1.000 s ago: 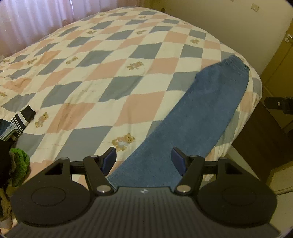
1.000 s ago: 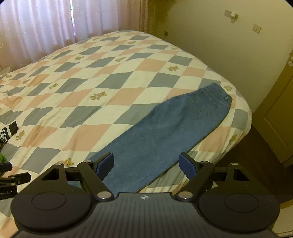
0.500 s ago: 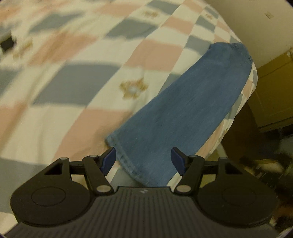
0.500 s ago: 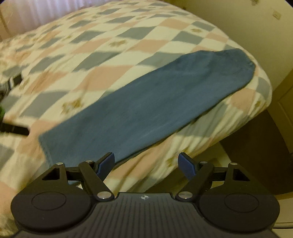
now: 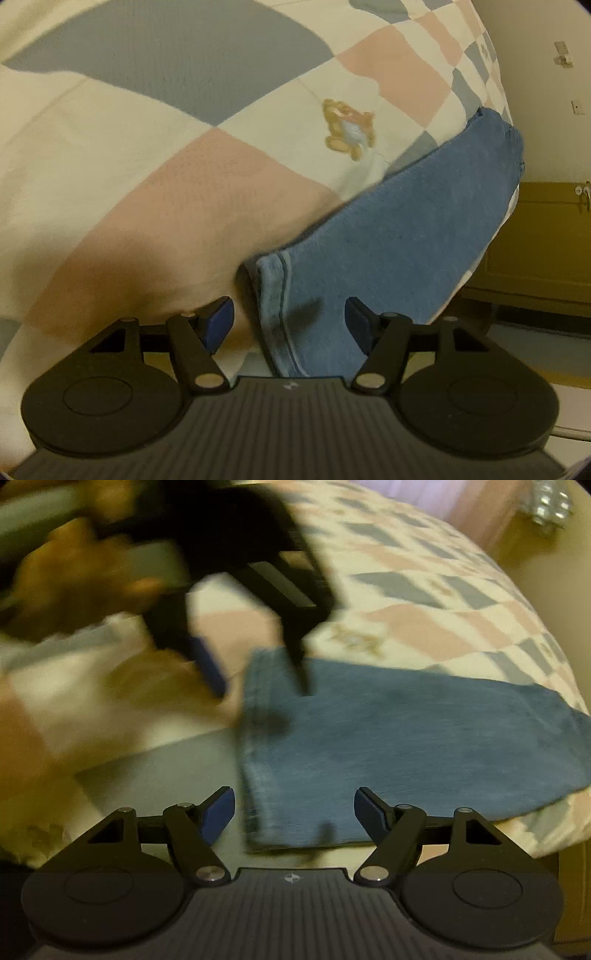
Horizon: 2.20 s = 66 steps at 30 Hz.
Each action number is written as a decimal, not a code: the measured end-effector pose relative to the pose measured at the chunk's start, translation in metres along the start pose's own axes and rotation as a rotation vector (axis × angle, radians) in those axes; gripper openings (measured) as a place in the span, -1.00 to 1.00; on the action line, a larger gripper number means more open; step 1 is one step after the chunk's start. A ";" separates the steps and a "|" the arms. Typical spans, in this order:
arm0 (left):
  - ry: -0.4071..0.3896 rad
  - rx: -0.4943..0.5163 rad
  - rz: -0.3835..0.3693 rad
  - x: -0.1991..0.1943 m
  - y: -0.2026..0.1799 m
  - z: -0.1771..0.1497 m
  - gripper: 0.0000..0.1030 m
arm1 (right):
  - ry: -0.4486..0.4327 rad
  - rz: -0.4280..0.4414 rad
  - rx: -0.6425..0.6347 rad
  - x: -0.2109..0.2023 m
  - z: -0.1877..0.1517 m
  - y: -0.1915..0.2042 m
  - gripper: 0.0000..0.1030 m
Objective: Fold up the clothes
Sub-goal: 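Grasp the leg hems with the left tool while the right tool grasps them too, then carry the hems with the right tool over toward the waistband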
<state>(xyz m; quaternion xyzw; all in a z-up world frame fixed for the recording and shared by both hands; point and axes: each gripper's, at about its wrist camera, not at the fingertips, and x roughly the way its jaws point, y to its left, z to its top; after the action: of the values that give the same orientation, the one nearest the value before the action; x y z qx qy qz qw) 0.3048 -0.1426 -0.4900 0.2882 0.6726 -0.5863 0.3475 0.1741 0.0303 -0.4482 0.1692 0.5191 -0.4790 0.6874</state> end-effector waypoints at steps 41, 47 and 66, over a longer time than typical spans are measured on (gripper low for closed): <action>-0.237 0.141 -0.401 0.039 -0.248 0.056 -0.45 | -0.219 0.050 0.341 -0.018 -0.056 -0.260 -0.64; -0.382 0.136 -0.367 0.080 -0.347 0.095 -0.26 | -0.205 0.136 0.466 0.043 -0.071 -0.441 -0.62; -0.223 0.087 -0.015 0.179 -0.304 0.071 -0.27 | -0.039 0.653 0.707 0.191 -0.070 -0.616 -0.43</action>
<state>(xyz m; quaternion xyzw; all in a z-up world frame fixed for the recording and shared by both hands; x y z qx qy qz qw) -0.0336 -0.2603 -0.4607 0.2309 0.6058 -0.6461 0.4027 -0.3778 -0.3091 -0.4805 0.5379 0.2310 -0.3882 0.7118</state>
